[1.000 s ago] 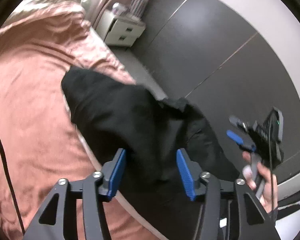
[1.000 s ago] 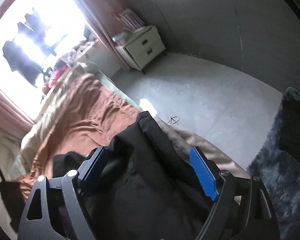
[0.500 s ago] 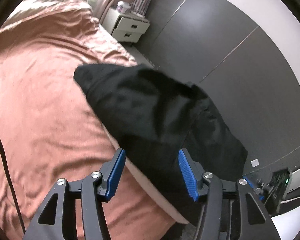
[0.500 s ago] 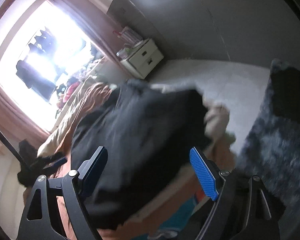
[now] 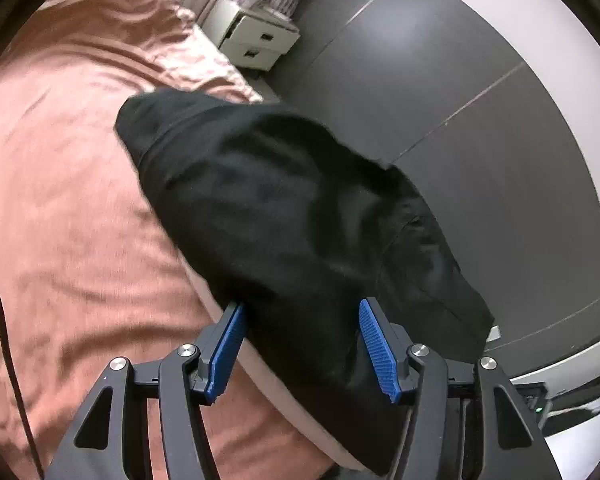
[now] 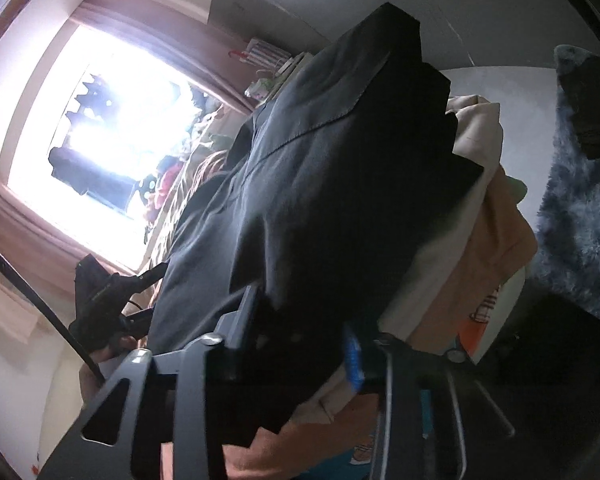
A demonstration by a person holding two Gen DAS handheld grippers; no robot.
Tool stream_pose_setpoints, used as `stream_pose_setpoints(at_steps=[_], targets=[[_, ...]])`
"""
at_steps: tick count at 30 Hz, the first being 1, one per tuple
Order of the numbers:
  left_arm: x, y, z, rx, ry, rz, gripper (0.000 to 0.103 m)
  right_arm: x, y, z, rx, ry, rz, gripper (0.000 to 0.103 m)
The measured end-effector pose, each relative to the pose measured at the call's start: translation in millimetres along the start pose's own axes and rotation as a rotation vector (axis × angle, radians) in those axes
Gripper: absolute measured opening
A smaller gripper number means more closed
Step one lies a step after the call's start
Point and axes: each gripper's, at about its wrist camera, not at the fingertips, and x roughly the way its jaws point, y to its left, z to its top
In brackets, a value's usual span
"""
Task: Fold large clothes
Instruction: 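Lower the jacket onto the clothes stack and open both tools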
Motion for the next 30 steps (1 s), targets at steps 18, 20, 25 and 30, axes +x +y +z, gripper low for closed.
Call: stream_pose_setpoints(at_steps=[18, 20, 25, 30], targets=[[11, -7, 33, 0.038, -0.046, 0.047, 0.059, -17, 4, 16, -0.003, -0.043, -0.082, 0.019], [-1, -8, 29, 0.054, -0.059, 0.058, 0.059, -29, 2, 15, 0.012, -0.039, -0.085, 0.020], [-27, -6, 20, 0.067, -0.070, 0.051, 0.059, -40, 29, 5, -0.040, -0.094, -0.132, 0.057], [-60, -18, 3, 0.125, -0.087, 0.071, 0.059, -59, 54, -18, -0.105, -0.122, -0.151, 0.088]])
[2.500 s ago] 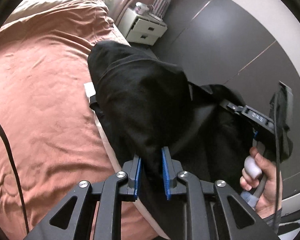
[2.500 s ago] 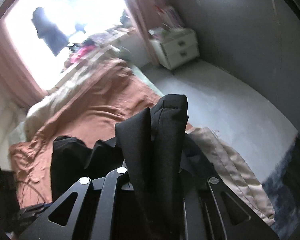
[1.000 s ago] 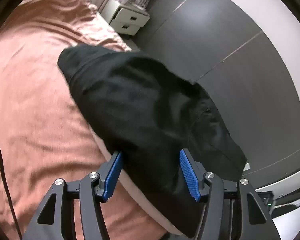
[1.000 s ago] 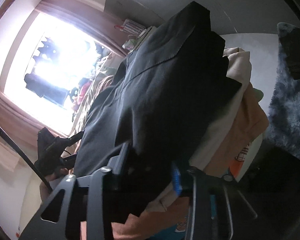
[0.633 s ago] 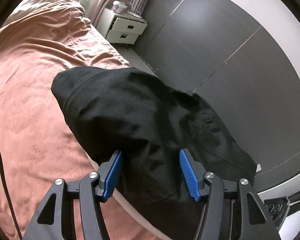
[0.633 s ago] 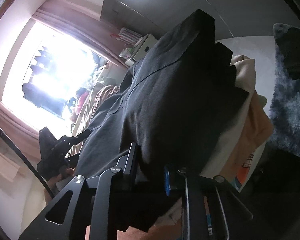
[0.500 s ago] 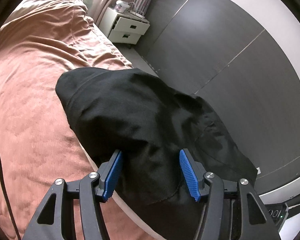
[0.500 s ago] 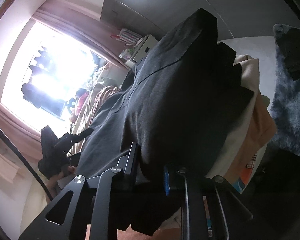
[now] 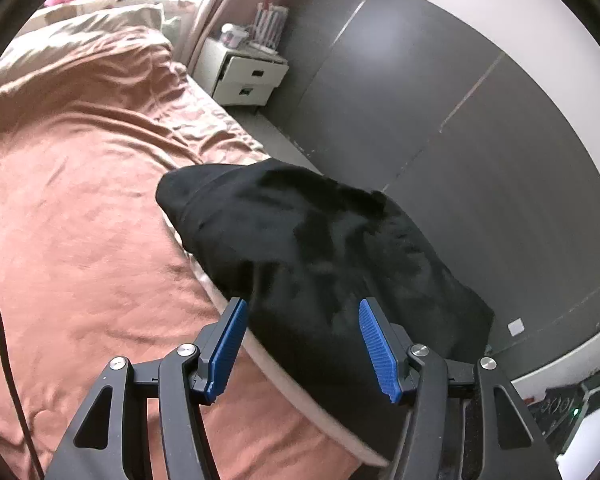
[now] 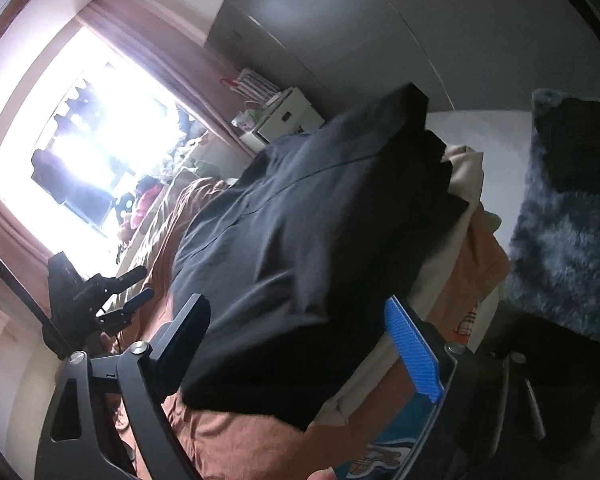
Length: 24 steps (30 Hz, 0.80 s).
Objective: Fold large clothes
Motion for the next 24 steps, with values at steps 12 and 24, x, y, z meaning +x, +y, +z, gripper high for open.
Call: stream_pose_setpoints(at_steps=[12, 24], targets=[[-104, -44, -65, 0.200, -0.080, 0.029, 0.080, -50, 48, -52, -0.122, -0.054, -0.115, 0.089], [-221, -61, -129, 0.327, -0.235, 0.092, 0.103, -93, 94, -81, -0.265, -0.107, -0.123, 0.103]])
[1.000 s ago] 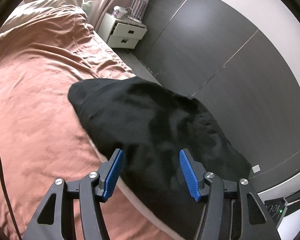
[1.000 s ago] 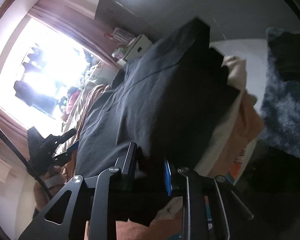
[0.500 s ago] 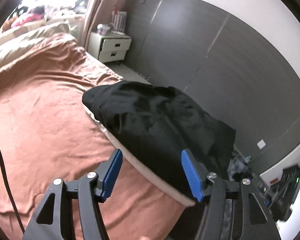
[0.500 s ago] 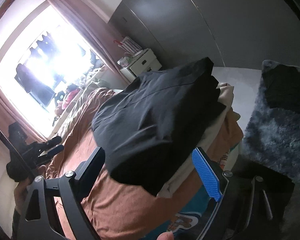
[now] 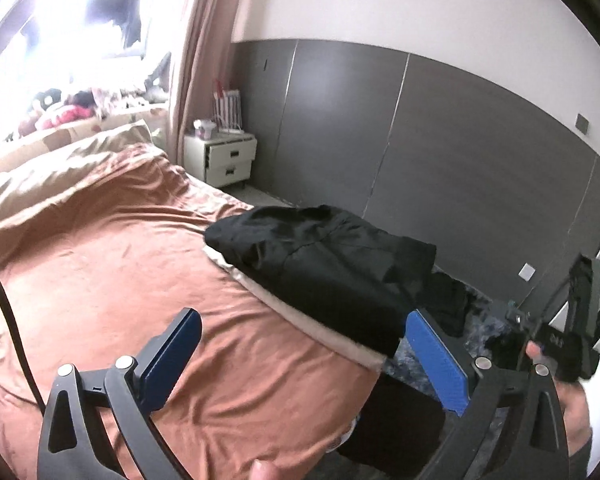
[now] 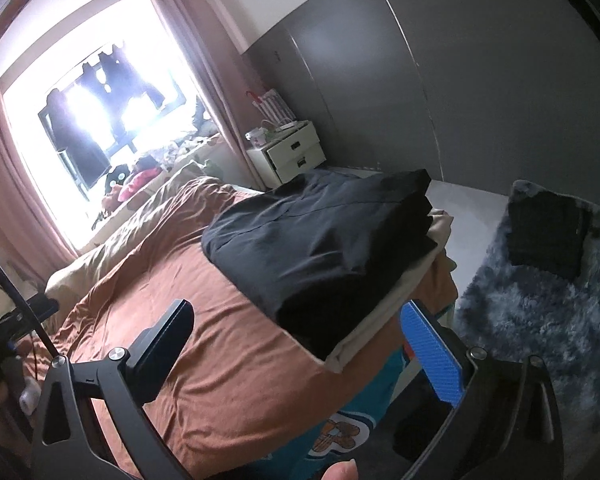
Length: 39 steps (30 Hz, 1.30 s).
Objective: Fold large clothes
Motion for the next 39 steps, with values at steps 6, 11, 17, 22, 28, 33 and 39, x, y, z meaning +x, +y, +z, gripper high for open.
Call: stream_pose_setpoints(at_steps=[6, 11, 17, 22, 28, 33, 39], targets=[[-56, -5, -23, 0.010, -0.052, 0.030, 0.103, -17, 16, -9, -0.033, 0.011, 0.015, 0.103], [-105, -4, -46, -0.002, -0.107, 0.074, 0.103, -41, 28, -17, -0.072, 0.003, 0.018, 0.103], [-151, -1, -78, 0.002, -0.132, 0.117, 0.103, -61, 40, -34, -0.107, 0.015, 0.036, 0.103], [-190, 4, -106, -0.027, -0.159, 0.158, 0.103, -77, 50, -46, -0.140, 0.014, 0.056, 0.103], [-229, 3, -142, -0.046, -0.164, 0.201, 0.103, -94, 63, -64, -0.198, 0.003, 0.084, 0.103], [-259, 1, -172, -0.079, -0.184, 0.245, 0.103, -114, 75, -82, -0.264, -0.020, 0.114, 0.103], [-298, -3, -213, -0.158, -0.207, 0.291, 0.103, -133, 82, -104, -0.326, -0.046, 0.179, 0.103]])
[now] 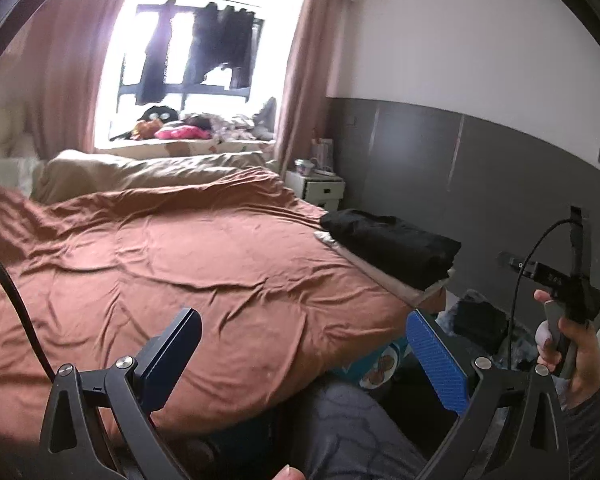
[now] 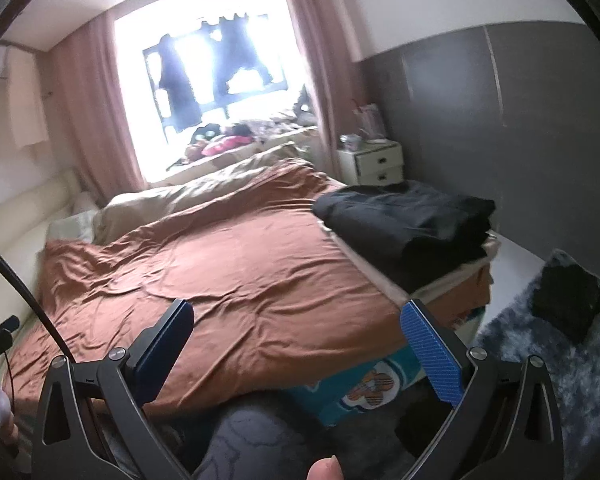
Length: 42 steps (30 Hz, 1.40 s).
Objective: Fold large clothes
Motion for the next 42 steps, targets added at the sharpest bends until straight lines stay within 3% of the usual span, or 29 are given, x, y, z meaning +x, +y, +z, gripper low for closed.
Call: stream_pose_setpoints(at_steps=[7, 14, 20, 42], targets=[[-58, 1, -30, 0.009, -0.068, 0.091, 0.103, -9, 11, -27, -0.053, -0.045, 0.060, 0.103], [-82, 6, -49, -0.016, -0.093, 0.133, 0.103, -2, 13, -53, -0.054, -0.043, 0.074, 0.103], [-82, 11, -55, -0.043, -0.102, 0.174, 0.103, 4, 21, -65, -0.086, -0.042, 0.044, 0.103], [-65, 16, -66, -0.074, -0.067, 0.164, 0.103, -2, 45, -73, -0.077, -0.022, 0.077, 0.103]])
